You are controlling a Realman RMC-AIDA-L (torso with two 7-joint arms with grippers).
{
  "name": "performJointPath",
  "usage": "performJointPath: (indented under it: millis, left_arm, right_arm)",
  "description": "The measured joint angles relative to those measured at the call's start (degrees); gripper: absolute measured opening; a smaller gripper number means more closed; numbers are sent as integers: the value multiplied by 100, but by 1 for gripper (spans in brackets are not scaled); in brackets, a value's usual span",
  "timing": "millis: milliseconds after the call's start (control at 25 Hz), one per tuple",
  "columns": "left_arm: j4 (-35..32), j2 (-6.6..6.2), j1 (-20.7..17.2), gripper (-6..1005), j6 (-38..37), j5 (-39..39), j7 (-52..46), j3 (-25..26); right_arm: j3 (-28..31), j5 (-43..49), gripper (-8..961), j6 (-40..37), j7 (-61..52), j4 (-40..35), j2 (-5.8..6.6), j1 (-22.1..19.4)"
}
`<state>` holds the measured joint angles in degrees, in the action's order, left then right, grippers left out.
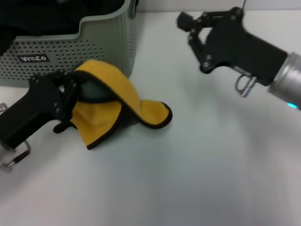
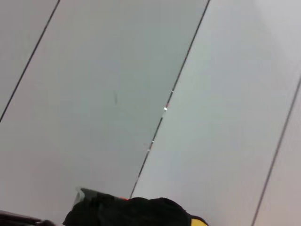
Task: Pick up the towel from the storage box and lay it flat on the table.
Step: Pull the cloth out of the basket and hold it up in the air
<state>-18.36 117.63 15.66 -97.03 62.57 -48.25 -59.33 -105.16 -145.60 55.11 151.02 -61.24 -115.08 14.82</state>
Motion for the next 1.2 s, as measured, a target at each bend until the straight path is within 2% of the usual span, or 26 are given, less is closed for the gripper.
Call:
performJointPath:
  millis: [160, 240, 360, 400, 600, 680, 800, 960, 1200]
  left_arm:
    - [-961, -61, -488, 40, -63, 267, -608, 62]
    - [-1225, -60, -626, 40, -83, 256, -840, 160]
    - [-1307, -1, -574, 39, -106, 244, -870, 220]
    - [-1303, 25, -519, 39, -106, 243, -859, 230]
    - [-1244, 185, -137, 39, -86, 242, -830, 267]
    - [-1190, 210, 26, 39, -64, 241, -822, 281]
    - [-1028, 217, 261, 38, 13, 235, -806, 347]
    - [-897, 217, 431, 38, 265, 193, -718, 435]
    - [-875, 223, 468, 37, 561, 111, -518, 440]
  right_arm:
    - [521, 795, 70, 151, -1050, -477, 58, -333]
    - [782, 1203, 81, 219, -1504, -608, 69, -411]
    - [991, 1750, 96, 285, -1916, -589, 66, -409]
    - [962, 1999, 101, 284, -1907, -332, 45, -291]
    - [358, 1939, 126, 101, -1162, 465, -13, 19]
    - [-27, 1666, 137, -175, -746, 602, -24, 62]
    - [-797, 1003, 152, -479, 484, 724, -30, 51]
    - [-1351, 460, 334, -652, 1266, 671, -31, 34]
    - [-1349, 439, 500, -477, 1151, 631, -24, -97]
